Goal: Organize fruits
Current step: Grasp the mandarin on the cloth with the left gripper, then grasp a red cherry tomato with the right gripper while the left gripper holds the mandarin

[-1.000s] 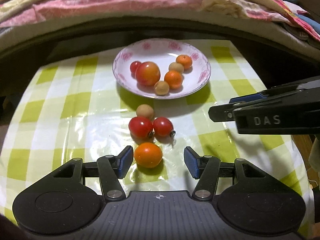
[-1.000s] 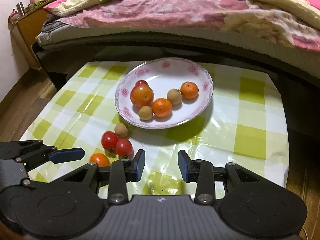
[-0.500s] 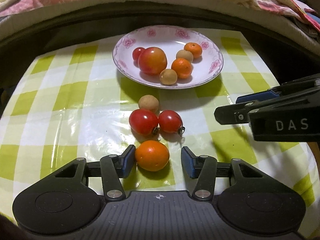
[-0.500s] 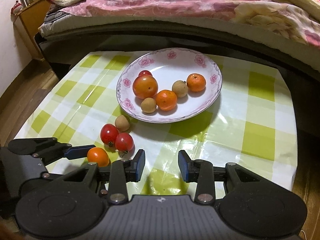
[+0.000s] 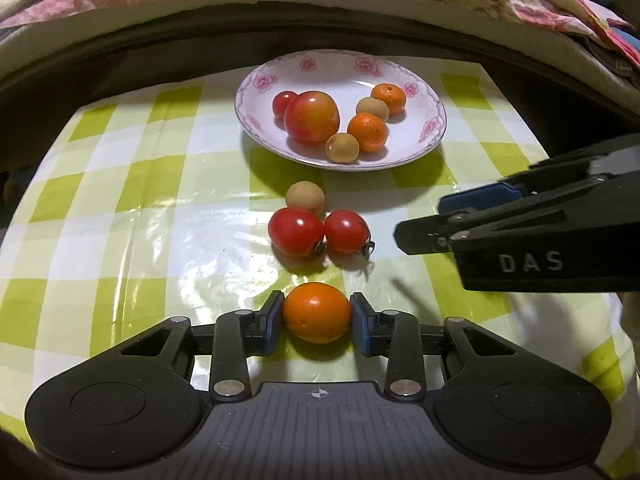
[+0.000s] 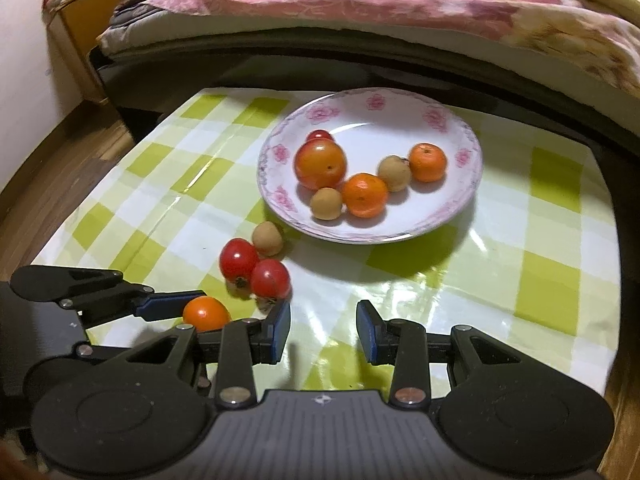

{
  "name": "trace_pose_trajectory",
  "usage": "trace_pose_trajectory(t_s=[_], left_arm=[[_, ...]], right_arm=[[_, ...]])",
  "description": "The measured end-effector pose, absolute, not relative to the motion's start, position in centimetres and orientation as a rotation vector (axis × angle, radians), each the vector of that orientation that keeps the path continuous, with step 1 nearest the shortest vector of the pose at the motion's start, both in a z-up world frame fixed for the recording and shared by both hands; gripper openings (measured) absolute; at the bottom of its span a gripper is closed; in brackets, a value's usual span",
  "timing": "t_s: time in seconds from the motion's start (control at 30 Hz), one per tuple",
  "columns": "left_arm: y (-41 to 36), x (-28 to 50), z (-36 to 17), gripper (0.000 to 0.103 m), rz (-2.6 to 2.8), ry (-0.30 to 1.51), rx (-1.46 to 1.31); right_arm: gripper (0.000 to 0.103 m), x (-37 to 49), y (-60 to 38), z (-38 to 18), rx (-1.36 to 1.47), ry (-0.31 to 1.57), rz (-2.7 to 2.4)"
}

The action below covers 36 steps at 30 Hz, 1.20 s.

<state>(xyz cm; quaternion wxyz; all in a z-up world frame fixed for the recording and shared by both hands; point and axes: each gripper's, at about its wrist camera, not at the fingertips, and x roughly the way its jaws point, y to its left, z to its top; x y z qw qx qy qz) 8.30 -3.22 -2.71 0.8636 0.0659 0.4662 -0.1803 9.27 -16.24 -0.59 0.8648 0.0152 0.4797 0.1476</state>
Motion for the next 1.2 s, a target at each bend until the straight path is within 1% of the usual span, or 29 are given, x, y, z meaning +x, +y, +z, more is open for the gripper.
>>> trace_pose_trajectory(t_s=[0.63,1.0,1.2], left_arm=[[-1.4,7.7,-2.7,0.045,-0.381,0.995,0.119],[-1.6,7.6,-3.0,0.044,-0.384,0.990,0.148],[-1.5,7.7,-2.9,0.044,-0.386,0.994,0.147]], right_arm=[[0.039,11.4,-11.7,-2.7,-0.109,0.995,0.472],[0.038,11.8,-10.9,-3.1,-0.122,0.973,0.491],[0.032,11.8,-11.0,-3.0,-0.122,0.972,0.480]])
